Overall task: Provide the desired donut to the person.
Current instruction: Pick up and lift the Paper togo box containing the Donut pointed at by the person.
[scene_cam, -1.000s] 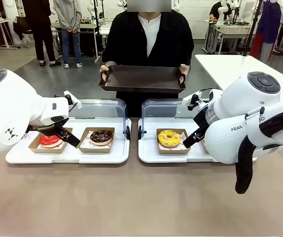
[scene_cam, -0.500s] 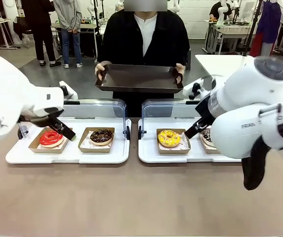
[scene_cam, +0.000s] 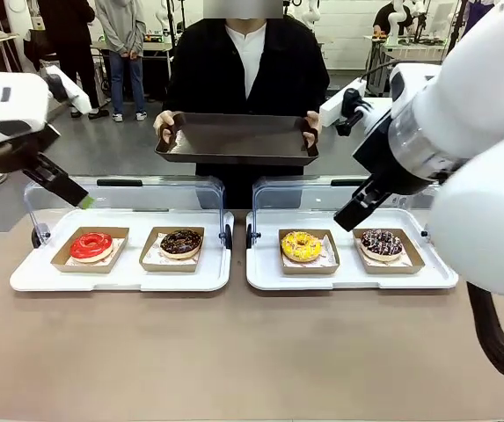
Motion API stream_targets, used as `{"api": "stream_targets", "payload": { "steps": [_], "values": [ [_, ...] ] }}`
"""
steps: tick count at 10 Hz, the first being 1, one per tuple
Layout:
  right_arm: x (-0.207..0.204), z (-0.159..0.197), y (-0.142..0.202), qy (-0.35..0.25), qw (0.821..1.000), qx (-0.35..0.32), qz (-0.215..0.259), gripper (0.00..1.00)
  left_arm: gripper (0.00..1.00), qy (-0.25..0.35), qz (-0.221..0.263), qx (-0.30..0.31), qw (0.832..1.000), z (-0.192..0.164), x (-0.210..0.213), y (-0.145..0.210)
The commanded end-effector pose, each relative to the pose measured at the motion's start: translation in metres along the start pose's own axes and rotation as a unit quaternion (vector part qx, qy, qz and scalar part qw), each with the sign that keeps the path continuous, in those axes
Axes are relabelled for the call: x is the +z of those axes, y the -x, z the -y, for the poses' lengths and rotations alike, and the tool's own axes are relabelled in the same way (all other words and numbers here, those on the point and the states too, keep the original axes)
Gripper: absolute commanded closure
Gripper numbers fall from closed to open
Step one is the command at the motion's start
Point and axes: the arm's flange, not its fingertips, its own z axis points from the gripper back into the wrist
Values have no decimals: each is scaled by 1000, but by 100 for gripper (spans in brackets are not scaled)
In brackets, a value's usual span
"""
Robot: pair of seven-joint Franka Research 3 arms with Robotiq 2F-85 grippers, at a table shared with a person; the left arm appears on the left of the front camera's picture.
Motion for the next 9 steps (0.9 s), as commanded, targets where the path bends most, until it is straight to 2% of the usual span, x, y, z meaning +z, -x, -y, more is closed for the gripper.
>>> {"api": "stream_targets", "payload": {
  "steps": [1,2,3,7,9],
  "values": [
    [-3,-24,80,5,999,-36,-7,0,0,3,9,-9,1000,25,-3,65],
    [-11,-17,82,47,997,-56,-29,0,0,-21,17,-2,1000,26,-7,62],
    [17,-4,5,4,1000,-9,-4,0,0,-2,4,-1,1000,2,15,3],
    [22,-4,9,12,1000,-20,-12,0,0,-3,6,-1,1000,2,18,3],
    [30,35,23,-32,992,-116,42,0,0,66,21,95,993,-30,15,0]
  ]
}}
